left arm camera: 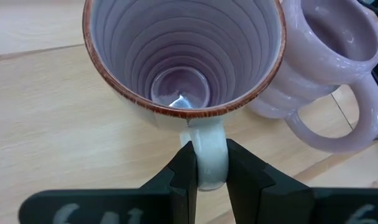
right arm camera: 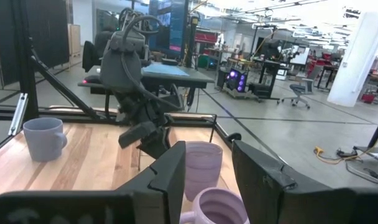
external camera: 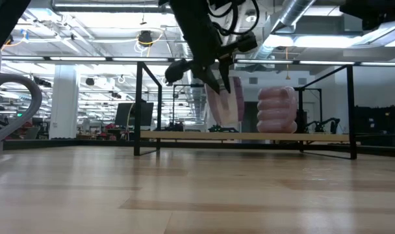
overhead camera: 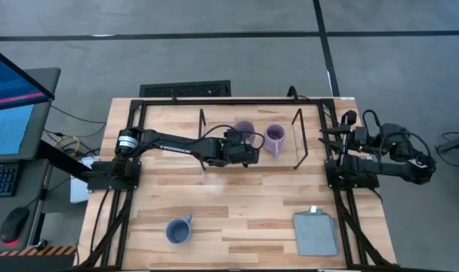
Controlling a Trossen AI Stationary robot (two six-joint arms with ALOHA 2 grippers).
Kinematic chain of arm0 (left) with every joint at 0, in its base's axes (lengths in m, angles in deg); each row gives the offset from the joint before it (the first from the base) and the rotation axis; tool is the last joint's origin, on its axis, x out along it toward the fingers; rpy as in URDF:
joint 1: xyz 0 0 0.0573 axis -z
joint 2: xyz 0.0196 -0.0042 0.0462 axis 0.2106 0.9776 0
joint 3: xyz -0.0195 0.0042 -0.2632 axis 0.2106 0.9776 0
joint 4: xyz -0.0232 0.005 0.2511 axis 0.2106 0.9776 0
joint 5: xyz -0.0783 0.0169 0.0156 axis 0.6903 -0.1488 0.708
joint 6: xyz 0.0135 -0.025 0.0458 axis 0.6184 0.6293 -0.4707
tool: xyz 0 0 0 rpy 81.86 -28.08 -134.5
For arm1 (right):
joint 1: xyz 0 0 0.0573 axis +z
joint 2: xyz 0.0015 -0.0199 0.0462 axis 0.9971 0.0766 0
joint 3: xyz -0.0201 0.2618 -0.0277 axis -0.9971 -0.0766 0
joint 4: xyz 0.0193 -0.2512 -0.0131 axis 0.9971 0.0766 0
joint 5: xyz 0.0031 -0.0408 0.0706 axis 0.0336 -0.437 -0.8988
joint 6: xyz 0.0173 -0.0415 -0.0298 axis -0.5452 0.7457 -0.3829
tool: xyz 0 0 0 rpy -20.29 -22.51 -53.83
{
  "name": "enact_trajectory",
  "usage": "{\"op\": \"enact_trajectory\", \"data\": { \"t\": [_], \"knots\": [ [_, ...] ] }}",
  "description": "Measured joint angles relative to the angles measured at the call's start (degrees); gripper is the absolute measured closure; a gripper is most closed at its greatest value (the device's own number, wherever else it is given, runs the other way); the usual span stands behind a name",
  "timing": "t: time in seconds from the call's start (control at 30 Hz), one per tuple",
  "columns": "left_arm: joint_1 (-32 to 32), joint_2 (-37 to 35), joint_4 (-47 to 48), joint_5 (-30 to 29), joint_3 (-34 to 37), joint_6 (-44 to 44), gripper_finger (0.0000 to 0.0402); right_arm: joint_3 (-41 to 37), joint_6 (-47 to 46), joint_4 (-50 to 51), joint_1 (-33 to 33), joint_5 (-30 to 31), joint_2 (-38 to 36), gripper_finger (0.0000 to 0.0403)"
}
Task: Stack small to large cups/mugs on shelf
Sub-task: Put the white and violet mug on the shelf
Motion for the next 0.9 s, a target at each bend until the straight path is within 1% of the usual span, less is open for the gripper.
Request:
{"op": "enact_trajectory", "data": {
  "t": [0.17, 0.77, 0.9],
  "knots": [
    [0.0, 2.0, -0.6, 1.0, 0.0, 0.0, 0.0354, 0.0, 0.0, 0.0, 0.0, 0.0, 0.0, 0.0250],
    [-0.5, 1.9, -0.8, 2.8, 0.0, -0.5, 0.0354, 0.0, -0.1, 0.0, 0.0, 0.0, 0.0, 0.0249],
    [-0.6, 1.9, -0.8, 3.1, 0.0, -0.3, 0.0346, 0.0, -0.1, 0.0, 0.0, 0.0, 0.0, 0.0248]
  ]
}}
